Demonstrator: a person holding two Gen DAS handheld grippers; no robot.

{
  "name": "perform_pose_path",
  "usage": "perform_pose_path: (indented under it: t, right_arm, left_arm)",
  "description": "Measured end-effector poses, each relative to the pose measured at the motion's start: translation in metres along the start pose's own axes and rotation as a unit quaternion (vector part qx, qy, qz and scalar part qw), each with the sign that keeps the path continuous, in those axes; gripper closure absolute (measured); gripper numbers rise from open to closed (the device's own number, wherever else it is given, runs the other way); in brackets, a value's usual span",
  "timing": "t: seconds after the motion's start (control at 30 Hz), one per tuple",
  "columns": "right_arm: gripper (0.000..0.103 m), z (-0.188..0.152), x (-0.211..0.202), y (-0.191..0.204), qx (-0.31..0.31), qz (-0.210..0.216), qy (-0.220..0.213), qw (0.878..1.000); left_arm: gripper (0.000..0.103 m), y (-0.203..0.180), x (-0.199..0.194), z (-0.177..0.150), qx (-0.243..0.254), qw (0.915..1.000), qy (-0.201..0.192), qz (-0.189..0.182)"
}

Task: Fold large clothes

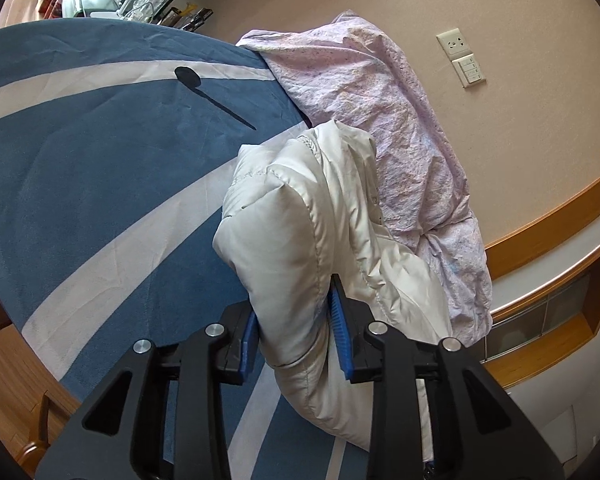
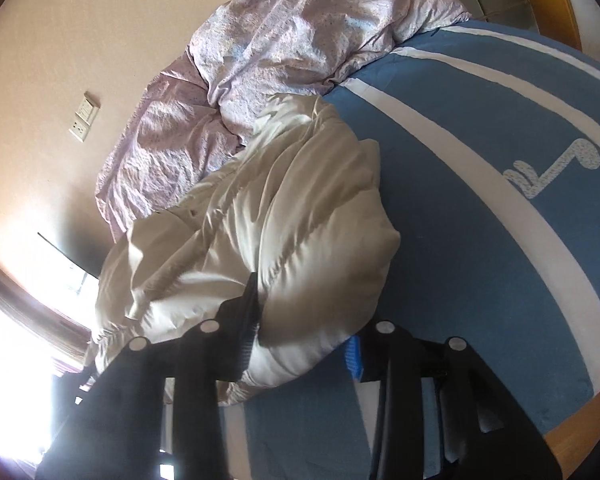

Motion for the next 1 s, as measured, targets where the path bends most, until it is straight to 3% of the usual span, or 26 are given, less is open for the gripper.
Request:
perform_pose_path:
  t: [0.07,0.13,0.2,0.27,0.33,0.47,0.7,1.0]
  right_arm:
    - [0.045,0.0,-0.004,-0.004,-0.007,-0.014,-0.005,1.0]
    - [0.037,0.004,-0.013,-0.013,-0.016,-0.048,-0.025,0.998]
    - [0.034,0.013,-0.025,-0.022,-0.029,-0.084,-0.055,0.995]
    - [0.034,0.023,-0.037,-0.028,-0.048,-0.127,-0.083,0.987]
    - [0.034,0.034,-0.047,-0.025,-0.081,-0.162,-0.115,0.977]
    - [0.034,0.035,-0.047,0.014,-0.138,-0.129,-0.126,0.974]
    - [0.04,0.003,-0.013,0.092,-0.213,-0.034,-0.082,0.973]
    - [0.046,-0.035,0.014,0.142,-0.261,-0.001,-0.051,0.964]
  left_arm:
    - [0.058,0.003,-0.002,0.0,0.012,0.9999,-0.004,0.01]
    - [0.039,0.005,-0.005,0.003,0.025,0.9993,-0.014,0.023]
    - [0.024,0.005,-0.009,0.005,0.042,0.9984,-0.025,0.028]
    - [0.016,0.006,-0.011,0.007,0.053,0.9975,-0.032,0.034]
    - [0.016,0.007,-0.012,0.007,0.057,0.9971,-0.034,0.037]
    - [0.015,0.01,-0.013,0.006,0.064,0.9962,-0.038,0.044]
    - [0.01,0.003,-0.014,0.004,0.081,0.9947,-0.047,0.042]
    - [0.01,0.0,-0.004,-0.002,0.079,0.9958,-0.034,0.032]
Point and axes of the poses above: each gripper's, at about its wrist camera, not at the fingertips, and x roughly the way its jaws point, y to its left, z to its top, the point moved 10 cm from there along x, roughly the way its jaws point, and after that the axes turned 8 degrees about -y, right-handed, at the moved point
